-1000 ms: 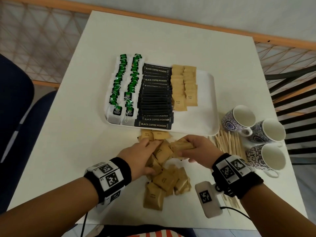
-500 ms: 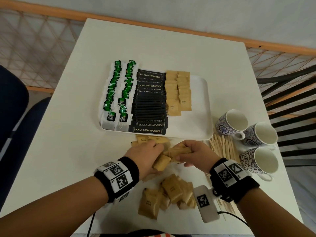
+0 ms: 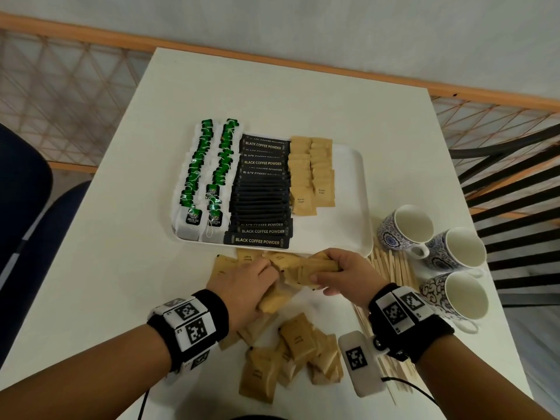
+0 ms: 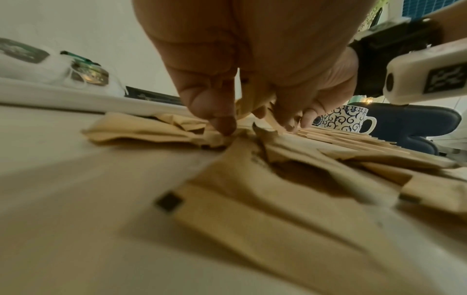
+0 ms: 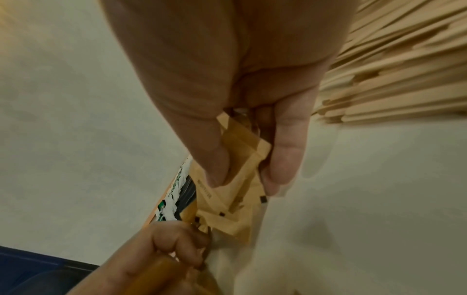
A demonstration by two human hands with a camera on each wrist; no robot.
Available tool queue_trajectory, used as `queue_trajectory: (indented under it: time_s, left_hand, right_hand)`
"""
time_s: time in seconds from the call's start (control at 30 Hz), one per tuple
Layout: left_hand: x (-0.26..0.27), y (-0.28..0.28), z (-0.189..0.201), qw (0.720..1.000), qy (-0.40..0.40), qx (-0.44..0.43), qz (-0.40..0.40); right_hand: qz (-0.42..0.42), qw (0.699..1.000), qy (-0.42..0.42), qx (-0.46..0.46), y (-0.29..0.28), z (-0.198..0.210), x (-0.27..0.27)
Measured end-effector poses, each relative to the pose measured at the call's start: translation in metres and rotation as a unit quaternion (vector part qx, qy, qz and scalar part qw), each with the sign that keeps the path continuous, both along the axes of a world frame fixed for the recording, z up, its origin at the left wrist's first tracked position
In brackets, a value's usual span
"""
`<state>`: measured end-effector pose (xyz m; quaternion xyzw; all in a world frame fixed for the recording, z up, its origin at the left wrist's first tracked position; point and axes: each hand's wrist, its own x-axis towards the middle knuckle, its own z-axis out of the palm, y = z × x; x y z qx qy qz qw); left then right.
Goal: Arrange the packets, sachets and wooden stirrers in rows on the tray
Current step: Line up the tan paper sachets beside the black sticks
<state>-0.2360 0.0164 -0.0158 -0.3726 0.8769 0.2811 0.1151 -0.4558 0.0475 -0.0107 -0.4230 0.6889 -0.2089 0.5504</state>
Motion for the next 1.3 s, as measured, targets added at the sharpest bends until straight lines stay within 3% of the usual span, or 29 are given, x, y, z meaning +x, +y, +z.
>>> queue_trajectory:
  time_s: [0.2,0.4,0.87,1.0,1.07,1.13,1.17,1.23,1.3]
  left_hand:
    - [0.010,0.004,0.004,0.997,-0.018,-0.024,-0.076]
    - [0.018,0.002,-0.007,0.988,-0.069,0.008,-0.138]
    - [0.015,-0.001,-0.008,0.995,-0.023,-0.013,-0.099]
    - [0.022,-0.007,-0.010,0.998,0.036,0.035,-0.037]
    - [0.025,-0.010,-0.011,0.994,0.067,0.080,0.031]
    - [0.026,-0.013,-0.008,0.970,0.129,0.138,0.151]
    - [0.025,-0.014,-0.004,0.946,0.170,0.166,0.221]
    - [0.019,-0.018,0.003,0.869,0.247,0.245,0.350]
    - [0.012,-0.023,0.009,0.781,0.303,0.350,0.419]
  right_hand:
    - [0.003,1.000,0.000,0.004,0.004,-0.005,-0.002]
    - [-0.002,1.000,-0.011,0.005,0.007,-0.007,-0.001]
    - [-0.040,0.998,-0.040,-0.020,0.007,-0.005,0.004]
    - [-0.085,0.992,-0.095,-0.018,0.001,0.000,0.005]
    - [-0.091,0.988,-0.125,-0.014,-0.002,0.004,0.007]
    - [-0.108,0.981,-0.158,-0.011,-0.005,0.007,0.009]
    - [-0.120,0.975,-0.187,-0.008,-0.006,0.010,0.010]
    - [-0.125,0.962,-0.241,0.000,-0.008,0.014,0.014]
    - [-0.103,0.962,-0.251,0.000,-0.012,0.017,0.020]
